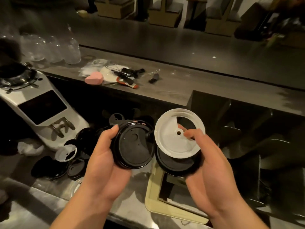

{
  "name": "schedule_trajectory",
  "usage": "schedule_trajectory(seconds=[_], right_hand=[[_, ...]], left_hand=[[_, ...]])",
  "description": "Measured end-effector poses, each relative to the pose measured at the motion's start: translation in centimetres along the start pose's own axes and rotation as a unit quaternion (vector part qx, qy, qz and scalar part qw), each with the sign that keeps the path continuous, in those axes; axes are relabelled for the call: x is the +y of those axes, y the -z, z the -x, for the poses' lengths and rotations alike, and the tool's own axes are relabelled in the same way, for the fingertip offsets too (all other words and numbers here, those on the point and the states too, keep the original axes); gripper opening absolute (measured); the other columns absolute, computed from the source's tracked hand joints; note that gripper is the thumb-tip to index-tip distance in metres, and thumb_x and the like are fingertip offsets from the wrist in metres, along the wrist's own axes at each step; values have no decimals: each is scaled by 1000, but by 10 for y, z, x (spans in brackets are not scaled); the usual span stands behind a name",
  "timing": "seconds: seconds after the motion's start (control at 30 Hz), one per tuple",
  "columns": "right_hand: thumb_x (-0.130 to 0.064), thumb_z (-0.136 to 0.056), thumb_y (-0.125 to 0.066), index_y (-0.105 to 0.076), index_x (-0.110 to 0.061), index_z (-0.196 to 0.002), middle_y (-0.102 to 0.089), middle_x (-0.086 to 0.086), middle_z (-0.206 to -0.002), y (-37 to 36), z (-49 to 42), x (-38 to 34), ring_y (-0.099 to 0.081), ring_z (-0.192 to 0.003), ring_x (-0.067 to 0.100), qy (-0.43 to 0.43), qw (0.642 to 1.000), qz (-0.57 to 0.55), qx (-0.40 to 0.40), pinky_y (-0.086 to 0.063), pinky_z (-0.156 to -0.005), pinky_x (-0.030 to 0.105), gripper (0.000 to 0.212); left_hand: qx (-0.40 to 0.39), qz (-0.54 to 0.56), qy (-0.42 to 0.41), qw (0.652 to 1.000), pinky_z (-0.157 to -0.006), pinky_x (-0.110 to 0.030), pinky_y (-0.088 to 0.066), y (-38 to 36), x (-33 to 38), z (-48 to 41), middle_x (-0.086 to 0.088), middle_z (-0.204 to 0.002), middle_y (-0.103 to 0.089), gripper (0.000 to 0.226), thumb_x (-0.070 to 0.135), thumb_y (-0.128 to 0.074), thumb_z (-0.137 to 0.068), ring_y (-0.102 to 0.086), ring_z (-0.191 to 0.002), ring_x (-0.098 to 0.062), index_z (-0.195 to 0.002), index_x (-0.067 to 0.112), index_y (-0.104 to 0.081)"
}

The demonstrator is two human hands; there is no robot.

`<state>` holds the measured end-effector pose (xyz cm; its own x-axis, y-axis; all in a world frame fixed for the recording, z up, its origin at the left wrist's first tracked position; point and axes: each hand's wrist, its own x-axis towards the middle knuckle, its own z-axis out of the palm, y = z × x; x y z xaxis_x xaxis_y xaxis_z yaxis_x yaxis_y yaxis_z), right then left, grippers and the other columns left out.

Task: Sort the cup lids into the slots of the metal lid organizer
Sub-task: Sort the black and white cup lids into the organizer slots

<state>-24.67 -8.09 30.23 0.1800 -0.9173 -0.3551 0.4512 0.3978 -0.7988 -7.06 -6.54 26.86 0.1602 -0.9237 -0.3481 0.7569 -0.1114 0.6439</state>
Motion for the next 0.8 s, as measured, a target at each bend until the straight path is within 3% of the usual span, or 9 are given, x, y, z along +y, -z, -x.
schedule_trajectory(seconds=[0.17, 0.3, 0.37, 0.43, 0.5, 0.57, 0.63, 0.73, 0.8], right_hand=[[-59, -66, -58, -70, -25, -73, -70, -5, -122, 34, 19, -11, -61, -121, 22, 39, 999, 12, 25, -49, -100, 48, 38], [-65, -64, -55, -71, -27, -74, -68, -9, -124, 60, 26, -20, -53, -128, 21, 70, 994, 42, 66, -40, -108, 54, 42], [-65, -66, -53, -71, -28, -76, -67, -8, -125, 76, 30, -25, -52, -129, 22, 77, 993, 49, 76, -40, -108, 54, 42], [-60, -73, -53, -73, -27, -82, -68, -3, -125, 93, 33, -30, -57, -126, 24, 82, 994, 17, 71, -47, -102, 50, 40], [-56, -77, -52, -74, -25, -87, -69, -1, -125, 108, 37, -36, -59, -124, 24, 91, 993, -8, 70, -50, -99, 48, 39], [-58, -74, -53, -74, -25, -89, -69, -3, -125, 120, 39, -42, -58, -125, 24, 104, 991, -9, 87, -48, -101, 49, 42], [-62, -73, -57, -75, -26, -92, -67, -2, -128, 127, 36, -45, -55, -128, 26, 104, 990, 1, 95, -45, -104, 51, 45], [-74, -62, -66, -76, -30, -92, -65, -5, -130, 130, 31, -47, -51, -131, 25, 81, 990, 34, 110, -35, -110, 56, 54], [-65, -66, -62, -76, -27, -90, -71, 0, -120, 134, 29, -46, -61, -120, 27, 50, 994, 35, 95, -41, -107, 55, 47]], left_hand=[[-37, 58, 78, 995, -93, -40, -52, -32, -41, 14, -11, -115, -73, 42, 45, -50, -88, -70, -105, -26, -95, 16, -79], [-41, 41, 109, 992, -108, -57, -38, -56, -79, 28, -16, -125, -69, 41, 47, -49, -89, -63, -119, -35, -99, 18, -75], [-56, 33, 129, 990, -104, -60, -42, -65, -96, 33, -19, -125, -68, 50, 50, -43, -92, -64, -118, -38, -102, 14, -76], [-71, 50, 156, 984, -95, -64, -49, -74, -110, 37, -20, -127, -67, 57, 58, -43, -92, -63, -118, -42, -118, 15, -70], [-105, 69, 173, 977, -88, -70, -49, -82, -121, 40, -23, -130, -64, 65, 64, -56, -85, -61, -118, -47, -130, 17, -63], [-153, 77, 179, 969, -93, -77, -41, -84, -133, 39, -26, -133, -61, 79, 59, -81, -68, -58, -120, -50, -130, 12, -63], [-188, 98, 205, 956, -99, -82, -30, -82, -142, 37, -27, -136, -58, 80, 50, -91, -62, -55, -123, -52, -125, 7, -66], [-272, 150, 237, 921, -107, -79, -16, -72, -150, 33, -25, -138, -56, 55, 43, -64, -92, -50, -129, -45, -132, 6, -59], [-214, 103, 216, 947, -106, -74, -23, -60, -151, 33, -20, -134, -56, 52, 39, -52, -96, -49, -124, -38, -138, 8, -50]])
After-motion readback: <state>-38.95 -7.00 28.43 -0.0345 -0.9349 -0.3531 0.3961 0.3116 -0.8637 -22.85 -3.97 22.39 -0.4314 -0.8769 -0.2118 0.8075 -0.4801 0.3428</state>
